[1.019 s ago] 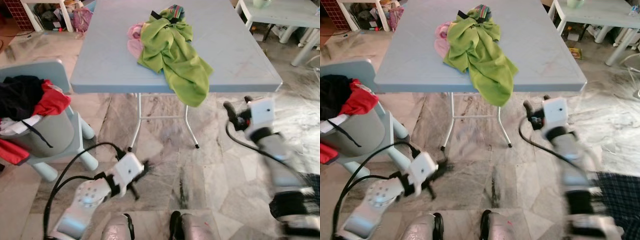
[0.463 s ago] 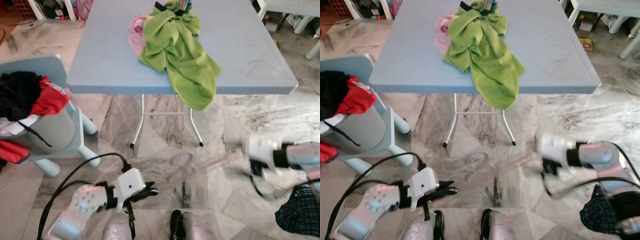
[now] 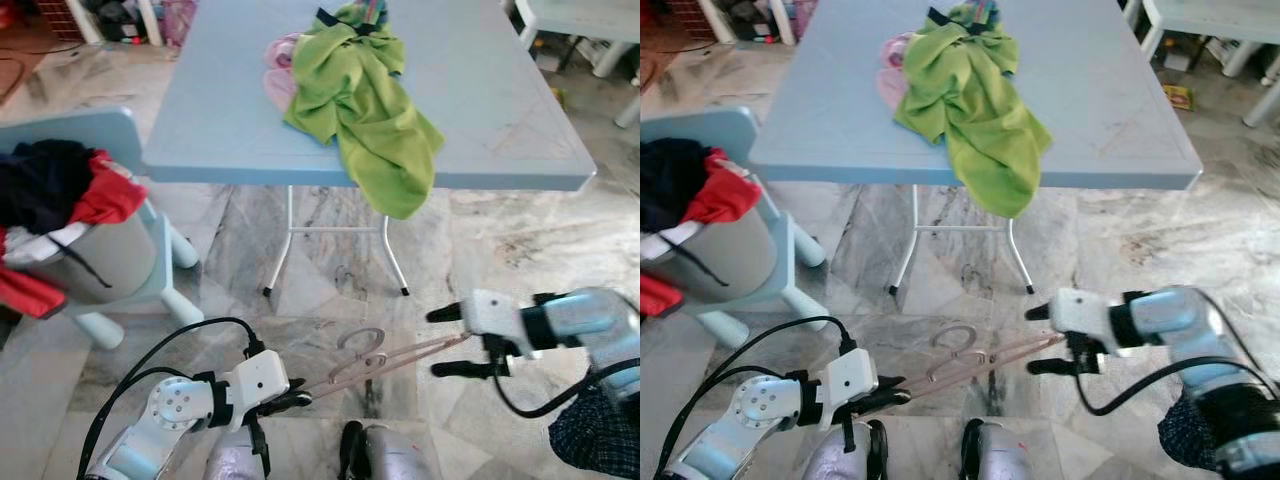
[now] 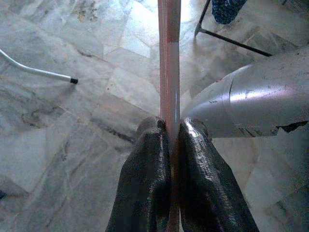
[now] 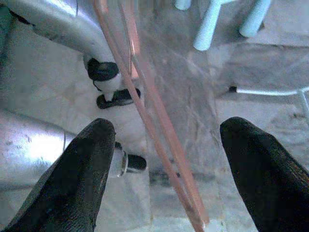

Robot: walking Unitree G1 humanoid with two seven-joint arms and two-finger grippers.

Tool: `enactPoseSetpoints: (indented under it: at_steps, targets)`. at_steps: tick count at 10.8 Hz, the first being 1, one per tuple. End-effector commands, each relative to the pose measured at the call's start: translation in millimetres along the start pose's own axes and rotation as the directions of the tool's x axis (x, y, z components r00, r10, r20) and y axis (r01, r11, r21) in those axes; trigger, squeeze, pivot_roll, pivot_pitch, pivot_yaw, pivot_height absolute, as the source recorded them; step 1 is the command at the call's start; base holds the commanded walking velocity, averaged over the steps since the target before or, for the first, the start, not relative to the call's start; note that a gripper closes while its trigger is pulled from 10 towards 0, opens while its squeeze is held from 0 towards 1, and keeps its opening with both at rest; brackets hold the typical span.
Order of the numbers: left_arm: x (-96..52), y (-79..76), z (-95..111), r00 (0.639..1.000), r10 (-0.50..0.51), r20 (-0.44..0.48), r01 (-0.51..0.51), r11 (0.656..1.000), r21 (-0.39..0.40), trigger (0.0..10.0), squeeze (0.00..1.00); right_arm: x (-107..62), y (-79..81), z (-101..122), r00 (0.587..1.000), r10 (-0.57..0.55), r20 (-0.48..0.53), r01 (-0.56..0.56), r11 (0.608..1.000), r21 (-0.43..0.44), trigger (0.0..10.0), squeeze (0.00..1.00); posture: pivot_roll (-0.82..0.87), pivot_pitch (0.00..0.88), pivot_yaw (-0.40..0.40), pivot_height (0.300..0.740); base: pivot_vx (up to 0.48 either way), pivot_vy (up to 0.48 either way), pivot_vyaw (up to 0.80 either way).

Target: Hang hanger

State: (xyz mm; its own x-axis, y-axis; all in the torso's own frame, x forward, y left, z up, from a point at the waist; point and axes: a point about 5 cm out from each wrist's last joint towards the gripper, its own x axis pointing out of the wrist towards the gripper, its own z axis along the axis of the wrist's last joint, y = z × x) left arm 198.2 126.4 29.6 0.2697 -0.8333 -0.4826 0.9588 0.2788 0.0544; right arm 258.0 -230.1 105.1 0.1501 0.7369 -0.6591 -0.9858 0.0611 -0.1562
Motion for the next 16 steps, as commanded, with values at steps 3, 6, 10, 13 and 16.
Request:
enactPoseSetpoints:
  at_steps: [3,6,10,13,16]
  targets:
    - [5.3,-2.8,2,0.999,-0.032,0.005,0.032,0.999,0.026,10.0,0.0,7.5,7.3,5,0.997,0.072,0.015,-0.072,0.997,-0.015,0.0,0.0,0.0,0.167,-0.008,0.74,0.0,0.0,0.0]
    - [8.8,-6.1,10,0.999,-0.04,0.031,0.039,0.999,0.032,10.0,0.0,25.7,9.2,9,0.997,0.056,0.048,-0.054,0.997,-0.048,0.0,0.0,0.01,0.165,-0.01,0.74,0.0,0.0,0.0]
    - [16.5,-14.1,16,0.998,-0.047,0.035,0.046,0.998,0.036,10.0,0.0,24.2,1.4,4,0.999,0.018,-0.027,-0.021,0.994,-0.108,0.0,0.0,0.01,0.167,-0.011,0.74,0.0,0.0,0.0]
    - [37.5,-25.7,37,0.997,-0.061,0.051,0.059,0.998,0.035,10.0,0.0,16.6,-6.0,2,0.998,0.002,-0.066,-0.012,0.99,-0.143,0.0,0.0,0.01,0.167,-0.009,0.74,0.0,0.0,0.0]
    - [61.7,-45.5,64,0.995,-0.07,0.068,0.067,0.997,0.039,10.0,0.0,18.0,-5.5,1,0.997,0.015,-0.074,-0.026,0.988,-0.153,0.0,0.0,0.01,0.168,-0.008,0.74,0.0,0.0,0.0]
